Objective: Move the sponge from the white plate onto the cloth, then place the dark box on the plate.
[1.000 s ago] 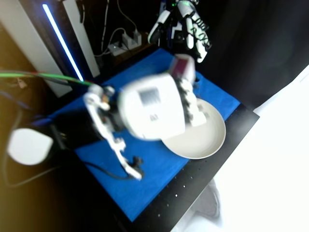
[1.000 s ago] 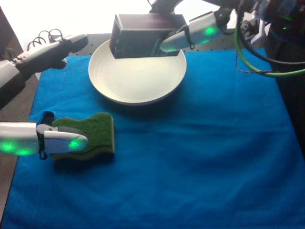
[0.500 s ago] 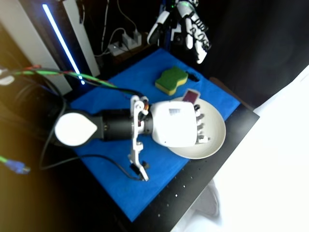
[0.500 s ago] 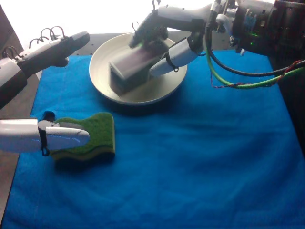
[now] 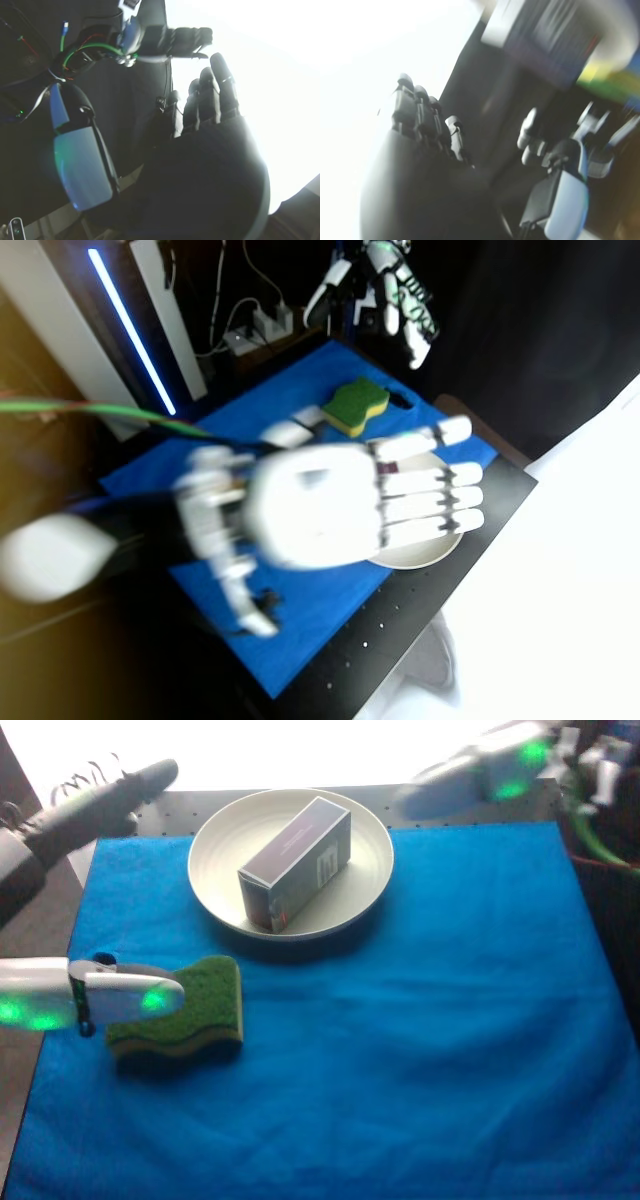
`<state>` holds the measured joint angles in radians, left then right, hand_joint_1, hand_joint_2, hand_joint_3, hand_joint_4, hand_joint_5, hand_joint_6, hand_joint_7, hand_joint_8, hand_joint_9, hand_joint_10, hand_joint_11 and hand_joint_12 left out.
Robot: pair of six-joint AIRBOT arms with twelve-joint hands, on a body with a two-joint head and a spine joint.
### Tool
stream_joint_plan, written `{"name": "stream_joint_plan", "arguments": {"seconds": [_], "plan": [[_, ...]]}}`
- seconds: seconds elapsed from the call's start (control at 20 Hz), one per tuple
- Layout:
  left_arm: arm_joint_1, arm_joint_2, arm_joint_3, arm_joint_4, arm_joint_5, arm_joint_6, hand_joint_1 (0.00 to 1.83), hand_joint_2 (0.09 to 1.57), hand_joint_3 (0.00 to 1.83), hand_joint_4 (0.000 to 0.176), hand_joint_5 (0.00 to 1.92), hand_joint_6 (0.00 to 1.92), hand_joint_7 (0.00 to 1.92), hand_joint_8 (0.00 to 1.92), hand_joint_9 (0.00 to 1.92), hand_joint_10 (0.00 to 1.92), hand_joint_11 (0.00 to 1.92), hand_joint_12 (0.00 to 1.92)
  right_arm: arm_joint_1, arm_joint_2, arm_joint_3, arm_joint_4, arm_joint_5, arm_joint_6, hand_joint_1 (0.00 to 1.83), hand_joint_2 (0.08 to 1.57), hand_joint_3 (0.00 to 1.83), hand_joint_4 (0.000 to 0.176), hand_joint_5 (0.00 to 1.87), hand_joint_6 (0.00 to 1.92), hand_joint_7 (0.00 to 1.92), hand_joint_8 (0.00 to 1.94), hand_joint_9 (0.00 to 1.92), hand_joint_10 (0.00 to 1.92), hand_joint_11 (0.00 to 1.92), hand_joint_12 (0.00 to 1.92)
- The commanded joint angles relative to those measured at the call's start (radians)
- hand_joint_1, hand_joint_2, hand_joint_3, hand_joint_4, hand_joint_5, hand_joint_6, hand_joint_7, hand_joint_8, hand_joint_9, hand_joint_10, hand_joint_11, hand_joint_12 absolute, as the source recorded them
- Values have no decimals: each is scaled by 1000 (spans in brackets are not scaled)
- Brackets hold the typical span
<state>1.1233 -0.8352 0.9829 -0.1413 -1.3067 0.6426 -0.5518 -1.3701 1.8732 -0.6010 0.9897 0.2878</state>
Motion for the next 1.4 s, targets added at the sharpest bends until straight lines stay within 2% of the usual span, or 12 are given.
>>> {"name": "stream_joint_plan", "arguments": {"seconds": [0.0, 0.15, 0.25, 0.4, 0.45, 0.5, 0.7, 0.9, 1.0, 1.1, 1.25, 1.35], "plan": [[-2, 10, -6, -20, -152, 8, 662, 814, 2, 52, 0, 0, 0, 0, 45, 0, 0, 689, -31, 27, -38, 106, 192, 5, 693, 672, 0, 176, 0, 0, 0, 0, 0, 0, 0, 0], [32, 40, -24, -40, -186, 9, 531, 815, 3, 11, 1, 0, 0, 0, 6, 0, 0, 556, -222, 155, -195, 304, 371, -55, 519, 703, 0, 176, 0, 0, 0, 0, 0, 0, 0, 0], [76, 63, -45, -72, -213, 20, 435, 793, 0, 34, 0, 0, 0, 0, 0, 0, 0, 263, -366, 223, -297, 425, 473, -113, 489, 709, 0, 176, 0, 0, 0, 0, 0, 0, 0, 0], [181, 77, -79, -154, -326, 27, 482, 712, 0, 0, 0, 0, 0, 0, 0, 0, 3, 87, -513, 282, -420, 552, 586, -192, 560, 781, 22, 176, 0, 0, 0, 0, 0, 0, 0, 0], [202, 78, -86, -170, -350, 27, 541, 770, 0, 134, 0, 0, 0, 0, 0, 0, 0, 17, -531, 287, -435, 564, 600, -196, 564, 814, 11, 176, 0, 0, 0, 0, 0, 0, 0, 0], [225, 78, -93, -189, -379, 27, 516, 820, 18, 167, 0, 0, 0, 0, 0, 0, 0, 3, -549, 288, -448, 576, 616, -200, 572, 836, 15, 176, 0, 0, 0, 0, 0, 0, 0, 0], [241, 62, -104, -207, -424, 24, 358, 899, 10, 176, 0, 0, 0, 0, 0, 0, 4, 2, -597, 279, -484, 622, 671, -202, 653, 848, 5, 176, 10, 3, 0, 0, 0, 0, 0, 0], [214, 68, -112, -155, -425, 27, 199, 1028, 12, 149, 0, 0, 0, 0, 0, 0, 30, 14, -605, 286, -516, 618, 748, -202, 677, 883, 6, 176, 4, 1, 0, 0, 0, 0, 0, 0], [195, 71, -110, -138, -425, 33, 361, 954, 0, 103, 0, 0, 0, 0, 0, 0, 68, 32, -605, 295, -522, 617, 768, -203, 835, 909, 9, 176, 50, 16, 0, 0, 0, 0, 0, 0], [159, 71, -105, -113, -425, 44, 323, 947, 0, 113, 81, 10, 0, 0, 0, 0, 2, 0, -605, 298, -532, 615, 773, -209, 615, 938, 18, 176, 13, 3, 0, 0, 0, 0, 0, 0], [66, 55, -75, -43, -425, 63, 123, 960, 0, 0, 0, 0, 0, 0, 0, 0, 0, 0, -575, 332, -564, 575, 773, -308, 768, 949, 0, 127, 256, 14, 0, 0, 0, 0, 0, 0], [33, 51, -55, -29, -425, 62, 4, 1040, 28, 0, 0, 0, 0, 0, 0, 0, 0, 0, -532, 373, -577, 548, 773, -341, 769, 931, 0, 118, 202, 0, 0, 0, 30, 11, 62, 27]]}}
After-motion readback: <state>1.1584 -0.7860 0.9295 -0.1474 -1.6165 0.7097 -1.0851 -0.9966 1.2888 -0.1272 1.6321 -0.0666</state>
